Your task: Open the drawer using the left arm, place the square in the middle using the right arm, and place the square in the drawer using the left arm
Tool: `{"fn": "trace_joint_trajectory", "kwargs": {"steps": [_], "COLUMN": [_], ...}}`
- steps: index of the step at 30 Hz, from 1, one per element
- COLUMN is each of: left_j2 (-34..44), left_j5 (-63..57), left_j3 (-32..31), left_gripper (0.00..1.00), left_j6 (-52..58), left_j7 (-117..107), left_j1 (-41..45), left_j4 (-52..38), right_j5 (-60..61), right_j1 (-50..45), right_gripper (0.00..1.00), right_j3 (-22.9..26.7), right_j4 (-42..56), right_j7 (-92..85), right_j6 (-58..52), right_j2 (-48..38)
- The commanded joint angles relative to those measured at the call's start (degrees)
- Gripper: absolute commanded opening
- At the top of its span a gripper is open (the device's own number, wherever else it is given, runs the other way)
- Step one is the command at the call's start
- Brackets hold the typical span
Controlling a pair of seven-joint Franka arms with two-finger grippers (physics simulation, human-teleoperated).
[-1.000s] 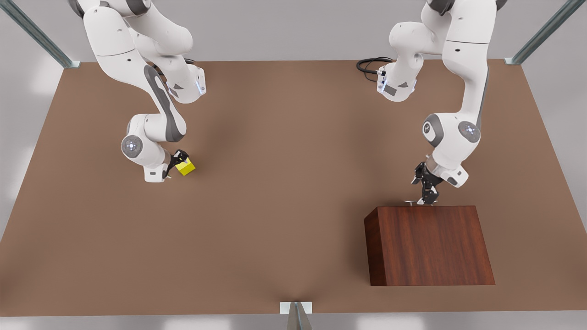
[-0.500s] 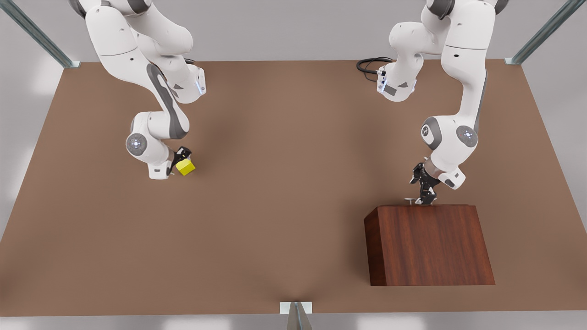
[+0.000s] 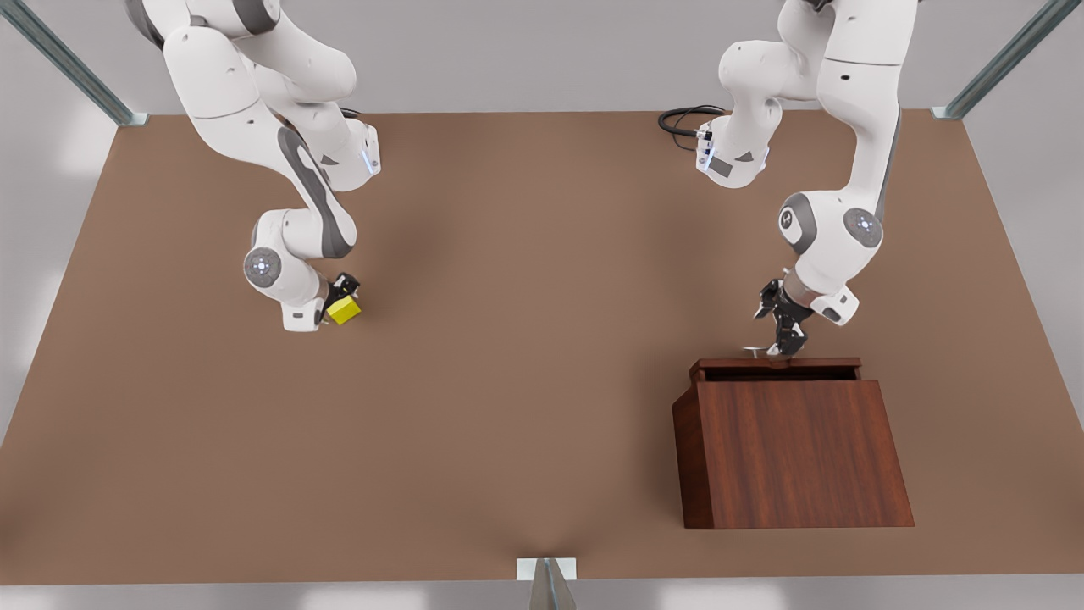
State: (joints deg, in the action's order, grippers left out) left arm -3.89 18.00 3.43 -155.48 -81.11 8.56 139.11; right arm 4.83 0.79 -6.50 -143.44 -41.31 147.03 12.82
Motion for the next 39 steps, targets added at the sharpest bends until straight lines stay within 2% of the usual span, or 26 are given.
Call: {"fn": "trace_joint_trajectory", "kwargs": {"steps": [1, 2, 4, 5, 6, 7, 9, 19, 20, 22, 25, 27, 30, 34, 37, 39], "left_j2": [0.11, 0.38, 0.73, 1.17, 1.78, 2.4, 2.93, 6.88, 6.97, 7.85, 8.64, 10.57, 12.77, 19.8, 15.33, 9.0], "left_j5": [0.01, 0.01, 0.01, 0.01, 0.01, 0.01, 0.01, 0.01, 0.01, 0.01, 0.01, 0.01, 0.01, -0.25, -3.76, -8.42], "left_j3": [0.0, 0.0, 0.0, 0.0, 0.0, 0.0, 0.09, 0.35, 0.53, 0.62, 0.7, 0.88, 0.88, 1.06, 1.06, 1.06], "left_gripper": [1.0, 1.0, 1.0, 1.0, 1.0, 1.0, 1.0, 1.0, 1.0, 1.0, 1.0, 1.0, 1.0, 1.0, 1.0, 1.0], "left_j6": [0.0, 0.0, -0.09, 0.0, 0.0, 0.0, 0.09, 2.11, 2.11, 2.11, 2.2, 2.2, 3.34, 7.73, 8.79, 12.21], "left_j7": [0.08, -0.01, -0.01, -0.01, 0.08, 0.08, -0.01, 0.08, 0.08, 0.08, 0.17, 0.08, 0.08, 0.25, 2.28, 6.92], "left_j1": [-0.03, -0.03, -0.03, -0.03, -0.03, -0.03, 0.06, -0.03, -0.03, -0.03, -0.03, 0.06, 0.06, 0.06, 0.5, 1.11], "left_j4": [0.19, 0.63, 1.25, 1.69, 2.39, 3.09, 3.62, 7.14, 7.4, 8.28, 8.81, 10.74, 12.41, 10.57, 2.23, -7.35], "right_j5": [0.0, 0.0, 0.0, 0.0, 0.0, 0.0, 0.0, 0.0, 0.0, 0.0, 0.09, 0.09, 0.0, 0.0, -1.14, -6.15], "right_j1": [0.0, 0.09, 0.17, 0.17, 0.26, 0.35, 0.35, 0.09, 0.0, 0.0, -0.09, -0.09, -2.19, -16.34, -26.09, -29.26], "right_gripper": [0.98, 0.87, 0.77, 0.66, 0.66, 0.6, 0.54, 0.53, 0.49, 0.49, 0.51, 0.51, 0.51, 0.51, 0.51, 0.51], "right_j3": [0.0, 0.0, 0.0, 0.0, 0.0, 0.0, 0.0, -0.09, -0.09, -0.26, -3.16, -7.99, -14.5, -14.68, -14.5, -14.5], "right_j4": [0.0, 0.0, 0.0, 0.44, 0.44, 0.35, 0.35, 0.79, 0.79, 1.05, 2.02, 3.87, 10.37, 29.0, 39.9, 39.55], "right_j7": [0.0, 0.0, 0.0, 0.09, 0.09, 0.09, 0.09, 0.79, 1.14, 1.32, 6.23, 13.18, 23.11, 32.6, 35.07, 35.24], "right_j6": [0.01, -0.08, -0.08, -0.61, -0.69, -0.69, -0.69, -0.96, -0.96, -0.96, -2.54, -2.72, -5.17, -6.06, -5.44, -5.44], "right_j2": [-0.07, -0.16, -0.16, -0.34, -0.34, -0.34, -0.34, -1.74, -1.83, -1.83, -2.62, -2.62, -0.69, 11.08, 19.35, 19.7]}}
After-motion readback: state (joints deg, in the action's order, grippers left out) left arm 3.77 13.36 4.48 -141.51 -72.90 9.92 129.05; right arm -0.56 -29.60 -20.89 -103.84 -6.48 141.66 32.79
